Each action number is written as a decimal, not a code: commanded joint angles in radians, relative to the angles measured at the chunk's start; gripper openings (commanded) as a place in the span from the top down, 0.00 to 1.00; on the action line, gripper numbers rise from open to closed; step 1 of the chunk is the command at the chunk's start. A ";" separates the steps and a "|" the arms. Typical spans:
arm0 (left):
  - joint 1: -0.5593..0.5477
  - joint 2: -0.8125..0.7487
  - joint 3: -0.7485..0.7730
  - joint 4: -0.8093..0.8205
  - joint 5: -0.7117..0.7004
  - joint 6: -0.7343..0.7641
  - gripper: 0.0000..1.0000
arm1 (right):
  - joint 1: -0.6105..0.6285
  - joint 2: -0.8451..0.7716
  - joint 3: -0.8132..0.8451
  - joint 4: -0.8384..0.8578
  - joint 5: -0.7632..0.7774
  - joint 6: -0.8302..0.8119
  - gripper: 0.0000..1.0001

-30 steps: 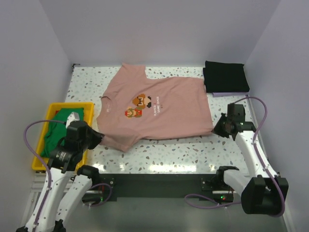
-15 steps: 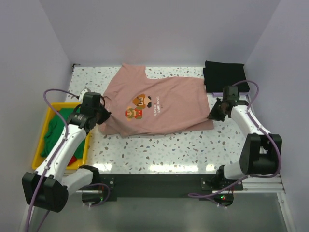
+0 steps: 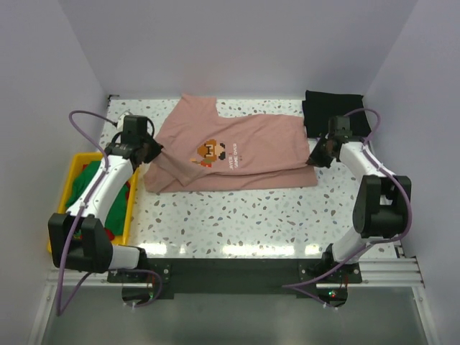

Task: Fold and stack the t-shirts
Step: Fold the tshirt

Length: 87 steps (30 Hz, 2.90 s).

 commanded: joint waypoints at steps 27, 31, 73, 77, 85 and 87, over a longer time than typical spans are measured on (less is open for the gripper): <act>0.066 0.335 0.244 0.194 0.161 0.086 1.00 | -0.064 0.144 0.086 0.093 -0.067 0.051 1.00; 0.072 0.361 0.272 0.190 0.161 0.083 1.00 | -0.067 0.163 0.095 0.096 -0.075 0.051 1.00; 0.055 0.092 -0.211 0.276 0.126 -0.038 0.65 | 0.078 -0.177 -0.215 0.176 -0.037 0.056 0.56; 0.054 0.187 -0.167 0.247 0.083 -0.035 0.68 | 0.187 -0.146 -0.169 0.154 0.045 0.051 0.56; 0.083 0.243 -0.213 0.188 -0.014 -0.080 0.66 | 0.177 -0.150 -0.212 0.123 0.143 0.062 0.52; 0.098 0.244 -0.220 0.176 -0.012 -0.083 0.65 | 0.149 -0.134 -0.224 0.120 0.139 0.062 0.53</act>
